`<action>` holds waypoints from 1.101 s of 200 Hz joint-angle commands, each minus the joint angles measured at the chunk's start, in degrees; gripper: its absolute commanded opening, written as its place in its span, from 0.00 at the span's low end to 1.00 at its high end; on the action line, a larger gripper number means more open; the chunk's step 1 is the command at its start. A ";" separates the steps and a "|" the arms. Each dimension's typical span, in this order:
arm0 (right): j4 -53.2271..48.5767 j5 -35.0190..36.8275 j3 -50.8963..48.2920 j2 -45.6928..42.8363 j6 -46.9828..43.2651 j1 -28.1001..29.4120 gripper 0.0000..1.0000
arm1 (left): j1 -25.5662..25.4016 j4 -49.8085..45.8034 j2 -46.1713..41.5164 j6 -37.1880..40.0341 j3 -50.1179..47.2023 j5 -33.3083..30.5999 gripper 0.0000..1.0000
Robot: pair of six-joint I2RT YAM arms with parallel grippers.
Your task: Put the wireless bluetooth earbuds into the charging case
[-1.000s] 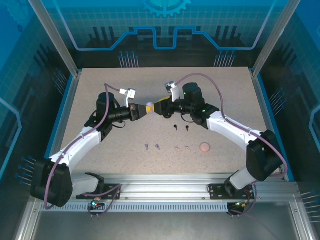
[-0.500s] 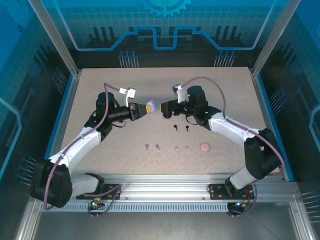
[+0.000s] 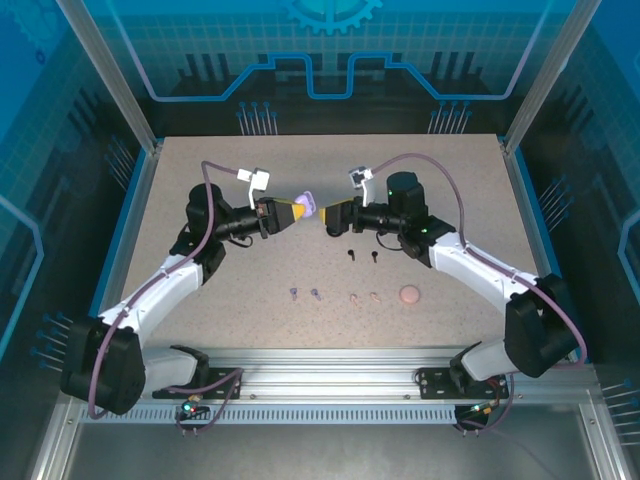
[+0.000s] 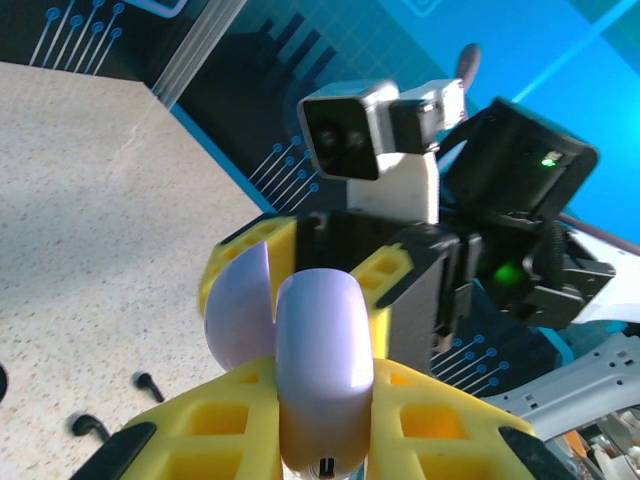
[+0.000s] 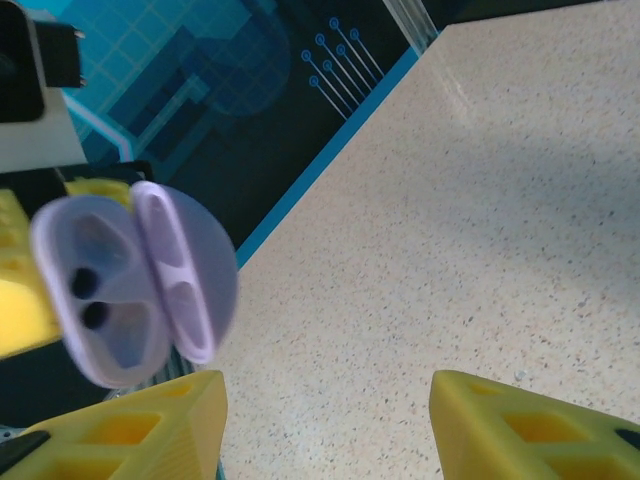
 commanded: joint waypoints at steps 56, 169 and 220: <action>1.87 -1.10 0.56 -2.03 1.15 -0.62 0.53 | -0.18 5.36 0.71 -2.00 -1.54 2.56 0.00; 0.67 1.32 3.76 -1.30 1.75 1.90 0.48 | -0.22 8.12 1.59 -3.40 -2.32 2.37 0.00; 1.46 1.86 4.88 1.40 2.51 2.19 0.44 | -0.22 8.36 1.07 -3.66 -2.44 2.64 0.00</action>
